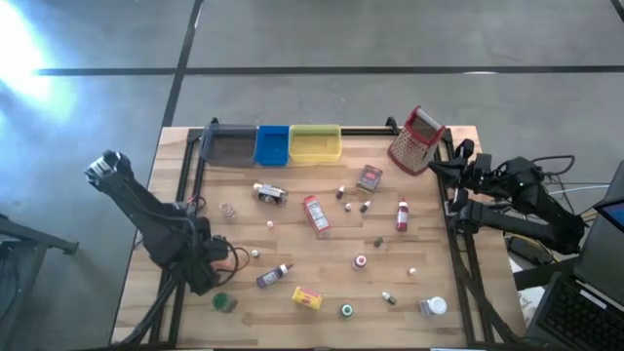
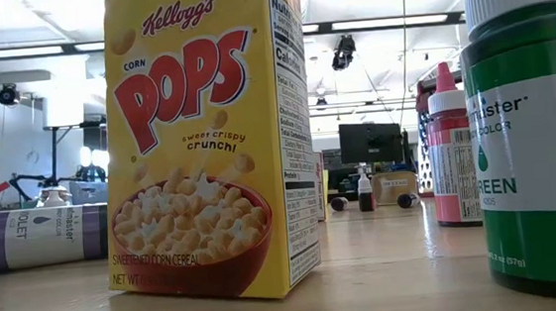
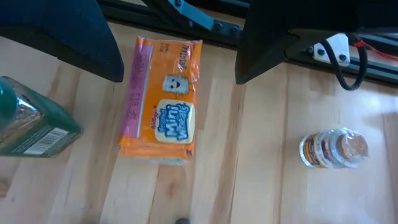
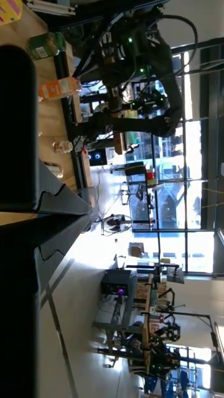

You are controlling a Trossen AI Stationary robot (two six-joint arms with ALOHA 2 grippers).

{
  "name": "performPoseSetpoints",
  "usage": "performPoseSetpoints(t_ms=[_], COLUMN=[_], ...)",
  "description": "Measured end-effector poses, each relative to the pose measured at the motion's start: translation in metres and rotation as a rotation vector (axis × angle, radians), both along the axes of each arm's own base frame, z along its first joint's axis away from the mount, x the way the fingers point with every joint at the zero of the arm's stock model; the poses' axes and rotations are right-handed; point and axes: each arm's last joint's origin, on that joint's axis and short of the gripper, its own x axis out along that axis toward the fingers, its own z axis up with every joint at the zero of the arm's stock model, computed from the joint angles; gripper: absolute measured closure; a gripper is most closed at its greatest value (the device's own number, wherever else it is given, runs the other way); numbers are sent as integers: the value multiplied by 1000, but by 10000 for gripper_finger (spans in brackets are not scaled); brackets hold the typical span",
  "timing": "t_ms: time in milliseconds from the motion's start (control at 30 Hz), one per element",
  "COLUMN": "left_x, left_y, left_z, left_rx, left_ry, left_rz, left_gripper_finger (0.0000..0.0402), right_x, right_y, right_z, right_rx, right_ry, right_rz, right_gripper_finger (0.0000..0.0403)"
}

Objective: Pick & Place Kitchen Items
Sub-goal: Put the orange cereal box into the blue bin

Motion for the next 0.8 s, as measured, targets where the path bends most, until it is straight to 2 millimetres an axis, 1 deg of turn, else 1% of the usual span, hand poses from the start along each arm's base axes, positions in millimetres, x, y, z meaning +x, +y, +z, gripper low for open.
performPoseSetpoints(t_ms=[567,800], left_x=[8,9], left_y=[-7,-4], left_z=[-12,-19], left_rx=[38,51], left_ry=[28,43], left_rz=[22,-8], left_gripper_finger=[90,90], right_x=[0,0], right_y=[0,0], right_z=[0,0], right_rx=[1,0], right_ry=[0,0], right_rz=[0,0], right_gripper_finger=[394,394])
